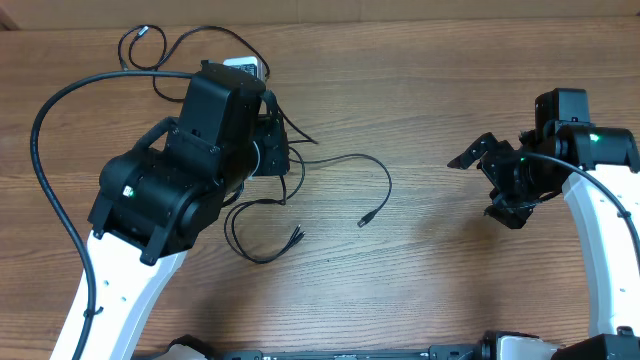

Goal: Untangle cables

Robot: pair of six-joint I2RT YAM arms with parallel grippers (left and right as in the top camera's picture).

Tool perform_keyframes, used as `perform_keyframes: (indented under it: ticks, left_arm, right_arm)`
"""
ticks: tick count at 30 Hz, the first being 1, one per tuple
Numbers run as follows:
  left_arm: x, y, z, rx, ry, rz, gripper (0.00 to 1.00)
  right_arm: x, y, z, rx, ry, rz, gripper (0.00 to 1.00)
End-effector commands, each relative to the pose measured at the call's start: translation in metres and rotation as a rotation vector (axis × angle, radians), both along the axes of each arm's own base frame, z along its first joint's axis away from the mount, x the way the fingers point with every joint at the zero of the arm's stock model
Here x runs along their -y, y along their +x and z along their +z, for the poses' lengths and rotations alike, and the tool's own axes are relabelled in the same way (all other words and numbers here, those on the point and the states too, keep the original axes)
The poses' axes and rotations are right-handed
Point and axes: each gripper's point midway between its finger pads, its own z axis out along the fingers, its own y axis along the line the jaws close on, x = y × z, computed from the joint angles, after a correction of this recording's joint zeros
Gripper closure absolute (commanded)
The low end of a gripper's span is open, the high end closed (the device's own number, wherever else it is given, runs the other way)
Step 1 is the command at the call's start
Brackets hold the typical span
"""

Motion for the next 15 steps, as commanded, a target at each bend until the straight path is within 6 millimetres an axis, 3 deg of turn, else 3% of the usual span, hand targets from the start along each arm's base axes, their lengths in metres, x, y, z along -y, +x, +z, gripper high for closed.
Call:
perform_keyframes:
  ticks: [1,15]
  left_arm:
    - [0.0029,-0.0018,0.0057,0.002,-0.038,-0.002,0.96]
    - [0.0124,0.0024,0.0062,-0.042,-0.174,0.089,0.96]
  right_arm:
    - [0.0025,0.0018,0.0011,0.009,-0.008,0.001,0.0]
    - [0.0025,0.0018,0.0011,0.009,-0.008,0.001,0.0]
